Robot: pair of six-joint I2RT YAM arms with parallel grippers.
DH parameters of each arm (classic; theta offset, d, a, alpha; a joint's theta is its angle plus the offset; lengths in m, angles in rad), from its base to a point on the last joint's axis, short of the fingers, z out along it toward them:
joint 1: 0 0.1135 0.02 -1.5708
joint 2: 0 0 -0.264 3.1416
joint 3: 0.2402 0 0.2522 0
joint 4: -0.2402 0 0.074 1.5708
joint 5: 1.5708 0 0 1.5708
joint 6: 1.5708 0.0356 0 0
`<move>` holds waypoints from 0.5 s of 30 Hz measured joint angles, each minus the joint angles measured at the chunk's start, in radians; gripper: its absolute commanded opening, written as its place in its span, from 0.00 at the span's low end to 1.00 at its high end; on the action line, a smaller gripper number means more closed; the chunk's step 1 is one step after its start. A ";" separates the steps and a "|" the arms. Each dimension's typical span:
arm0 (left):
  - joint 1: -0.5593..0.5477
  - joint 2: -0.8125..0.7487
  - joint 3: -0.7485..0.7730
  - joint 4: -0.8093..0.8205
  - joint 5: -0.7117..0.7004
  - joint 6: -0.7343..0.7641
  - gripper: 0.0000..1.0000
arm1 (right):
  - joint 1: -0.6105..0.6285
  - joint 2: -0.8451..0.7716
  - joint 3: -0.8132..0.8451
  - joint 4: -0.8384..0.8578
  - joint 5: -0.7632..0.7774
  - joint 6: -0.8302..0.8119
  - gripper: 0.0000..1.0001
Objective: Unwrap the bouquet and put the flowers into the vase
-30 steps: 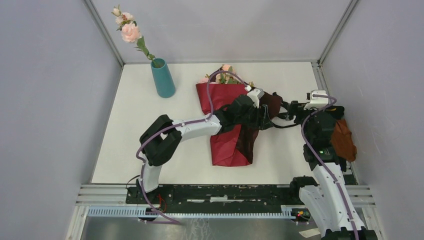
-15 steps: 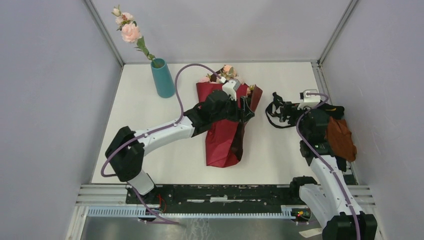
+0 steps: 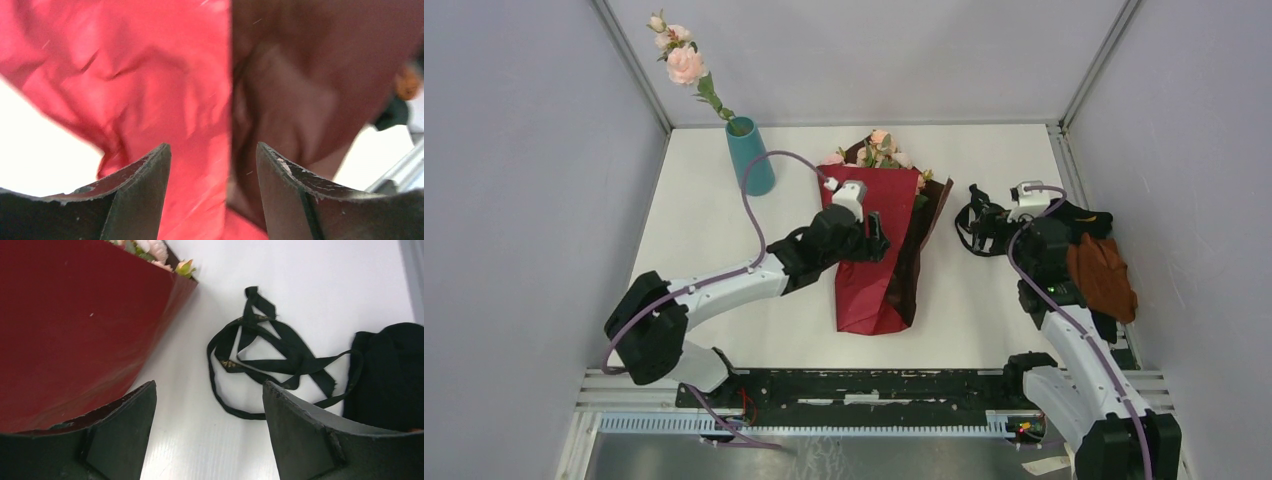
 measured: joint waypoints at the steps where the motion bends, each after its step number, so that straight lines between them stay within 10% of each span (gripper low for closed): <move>1: 0.006 -0.022 -0.050 0.002 -0.021 -0.006 0.69 | 0.005 -0.005 -0.003 -0.003 -0.007 0.005 0.83; 15: -0.015 -0.045 -0.380 0.172 -0.041 -0.136 0.69 | 0.249 -0.061 -0.194 0.040 -0.043 0.112 0.82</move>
